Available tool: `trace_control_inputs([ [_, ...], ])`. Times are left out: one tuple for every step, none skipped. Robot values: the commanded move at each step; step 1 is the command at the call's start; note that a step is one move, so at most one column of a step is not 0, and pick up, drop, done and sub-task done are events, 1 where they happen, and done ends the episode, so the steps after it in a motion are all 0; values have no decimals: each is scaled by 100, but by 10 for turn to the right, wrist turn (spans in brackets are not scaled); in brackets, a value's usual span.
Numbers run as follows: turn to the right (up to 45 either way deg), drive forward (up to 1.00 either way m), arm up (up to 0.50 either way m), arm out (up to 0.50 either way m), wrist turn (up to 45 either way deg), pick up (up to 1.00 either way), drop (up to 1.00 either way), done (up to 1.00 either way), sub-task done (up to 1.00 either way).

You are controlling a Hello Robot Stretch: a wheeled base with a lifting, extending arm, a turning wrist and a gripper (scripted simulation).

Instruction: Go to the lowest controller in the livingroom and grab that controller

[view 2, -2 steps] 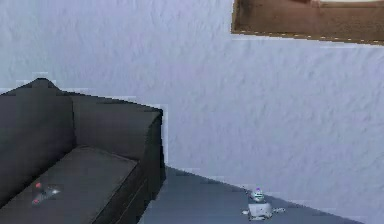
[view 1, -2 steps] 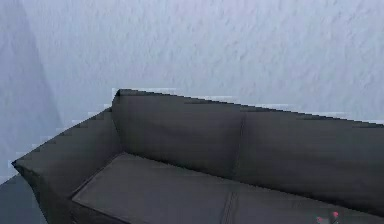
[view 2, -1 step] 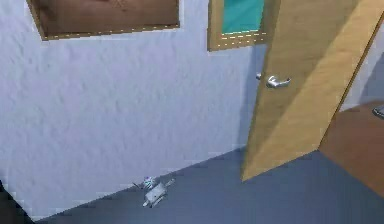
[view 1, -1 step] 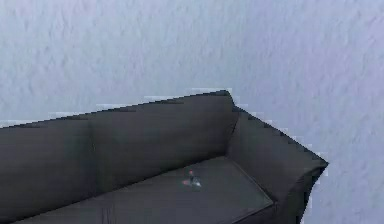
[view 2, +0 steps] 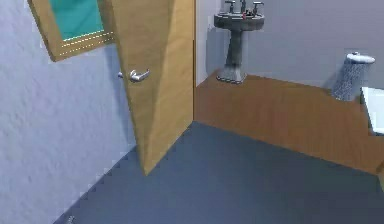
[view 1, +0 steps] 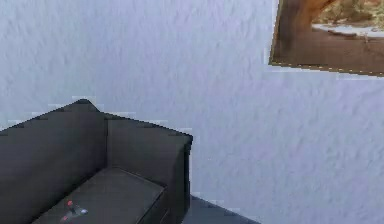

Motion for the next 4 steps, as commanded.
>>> trace_control_inputs([
  [0,70,0,0,0,0,0,0,0],
  [-450,0,0,0,0,0,0,0,0],
  [-450,0,0,0,0,0,0,0,0],
  [-450,0,0,0,0,0,0,0,0],
])
